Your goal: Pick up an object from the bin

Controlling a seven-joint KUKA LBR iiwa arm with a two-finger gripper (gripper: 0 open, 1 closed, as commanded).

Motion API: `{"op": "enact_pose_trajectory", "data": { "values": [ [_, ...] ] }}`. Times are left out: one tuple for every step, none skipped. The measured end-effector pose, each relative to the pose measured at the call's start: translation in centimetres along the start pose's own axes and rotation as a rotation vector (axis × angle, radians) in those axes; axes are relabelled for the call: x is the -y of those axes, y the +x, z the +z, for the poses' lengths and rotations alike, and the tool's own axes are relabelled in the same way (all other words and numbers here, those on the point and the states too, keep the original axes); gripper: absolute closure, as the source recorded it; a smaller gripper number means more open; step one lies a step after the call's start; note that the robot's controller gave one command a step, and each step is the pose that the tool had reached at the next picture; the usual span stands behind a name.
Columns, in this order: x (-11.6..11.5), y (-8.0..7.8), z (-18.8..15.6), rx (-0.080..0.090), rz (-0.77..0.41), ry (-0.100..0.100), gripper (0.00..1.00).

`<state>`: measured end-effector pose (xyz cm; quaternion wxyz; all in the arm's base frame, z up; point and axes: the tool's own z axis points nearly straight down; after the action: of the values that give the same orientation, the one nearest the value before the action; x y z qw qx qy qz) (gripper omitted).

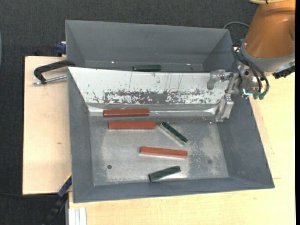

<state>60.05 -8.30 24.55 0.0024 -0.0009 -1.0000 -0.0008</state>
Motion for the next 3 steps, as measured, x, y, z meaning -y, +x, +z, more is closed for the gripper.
{"op": "enact_pose_trajectory", "data": {
  "values": [
    [0.0,-0.1,-0.5,0.009,-0.002,0.001,0.00],
    [-2.6,0.4,4.7,0.014,-0.020,0.002,0.00],
    [-6.4,1.4,10.9,0.009,0.046,0.000,0.00]
  ]
}}
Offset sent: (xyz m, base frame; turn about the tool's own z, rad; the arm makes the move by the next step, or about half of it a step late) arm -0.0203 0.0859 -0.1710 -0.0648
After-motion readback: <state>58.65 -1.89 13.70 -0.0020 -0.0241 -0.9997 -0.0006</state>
